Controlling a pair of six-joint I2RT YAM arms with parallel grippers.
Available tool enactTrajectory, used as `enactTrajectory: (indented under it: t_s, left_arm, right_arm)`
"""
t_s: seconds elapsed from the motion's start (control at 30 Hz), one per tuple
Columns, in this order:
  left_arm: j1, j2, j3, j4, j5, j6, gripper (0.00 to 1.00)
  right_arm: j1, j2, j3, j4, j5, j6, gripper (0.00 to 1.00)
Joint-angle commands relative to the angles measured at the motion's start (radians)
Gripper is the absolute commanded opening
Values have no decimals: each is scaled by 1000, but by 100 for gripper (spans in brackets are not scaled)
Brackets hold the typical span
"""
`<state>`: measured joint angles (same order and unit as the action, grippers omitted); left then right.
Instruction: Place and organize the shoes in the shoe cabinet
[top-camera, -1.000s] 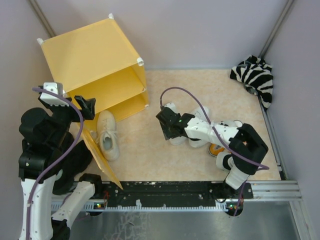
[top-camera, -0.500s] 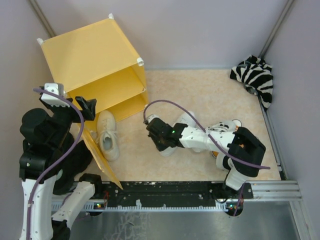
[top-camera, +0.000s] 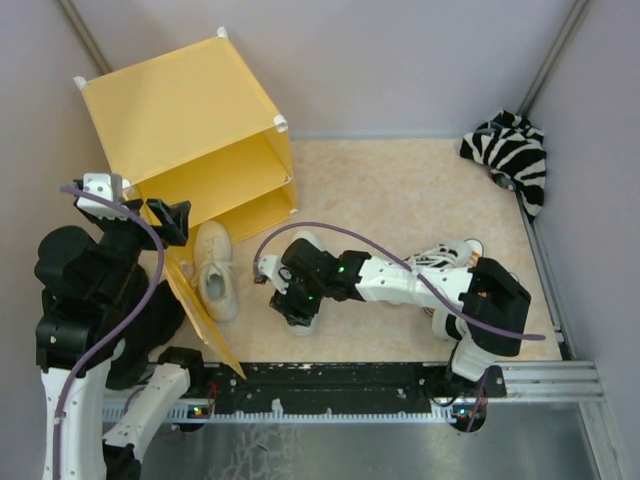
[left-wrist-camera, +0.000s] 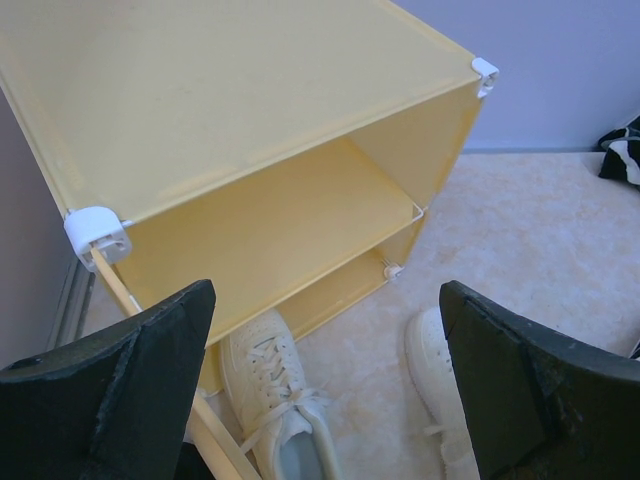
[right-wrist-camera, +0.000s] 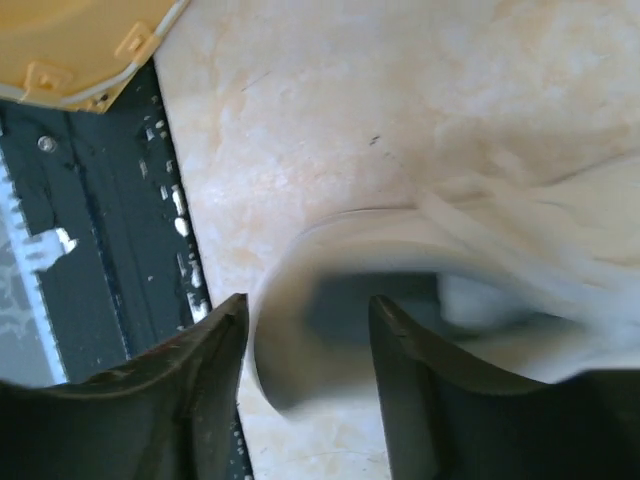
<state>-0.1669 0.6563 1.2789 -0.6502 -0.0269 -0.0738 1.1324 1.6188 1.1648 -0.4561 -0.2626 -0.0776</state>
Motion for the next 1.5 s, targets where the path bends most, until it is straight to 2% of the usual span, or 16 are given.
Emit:
enactTrajectory:
  t_s: [0.0, 0.1, 0.2, 0.33, 0.5, 0.53, 0.63, 0.8, 1.17, 1.2, 1.23, 1.27, 1.33, 1.47]
  left_arm:
    - [-6, -11, 0, 17, -26, 19, 99]
    - [-8, -13, -6, 19, -37, 26, 99]
    - [-8, -14, -11, 25, -26, 18, 99]
    - [-8, -12, -16, 29, -11, 13, 99]
    - [-13, -12, -19, 32, -3, 13, 99]
    - [-16, -13, -20, 32, -4, 13, 99]
    - [-22, -22, -30, 28, -6, 16, 99]
    - [-29, -48, -42, 17, -32, 27, 99]
    - [-39, -57, -71, 21, -62, 54, 99]
    - [-39, -56, -74, 22, -63, 56, 99]
    - [-39, -54, -76, 23, -64, 58, 99]
    - [-40, -53, -79, 22, -66, 60, 99]
    - [-41, -49, -77, 18, -70, 64, 99]
    - [-43, -49, -77, 18, -84, 73, 99]
  right_arm:
    - [5, -20, 79, -17, 95, -145, 60]
    - [6, -53, 48, -41, 151, -81, 66]
    - [5, -134, 42, -44, 170, 19, 67]
    - [5, -241, 67, -54, 313, 249, 68]
    - [-7, -214, 85, -163, 519, 574, 71]
    - [-25, -195, 72, -171, 512, 634, 71]
    - [-99, -137, -2, -112, 354, 732, 67]
    - [-117, -85, -85, 4, 305, 781, 65]
    - [-117, 61, -130, 137, 362, 758, 63]
    - [-117, 83, -129, 143, 363, 756, 60]
    - [-117, 101, -129, 149, 367, 756, 54]
    - [-117, 113, -129, 151, 372, 756, 43]
    - [-116, 122, -133, 159, 396, 756, 12]
    - [-91, 74, -110, 156, 484, 684, 3]
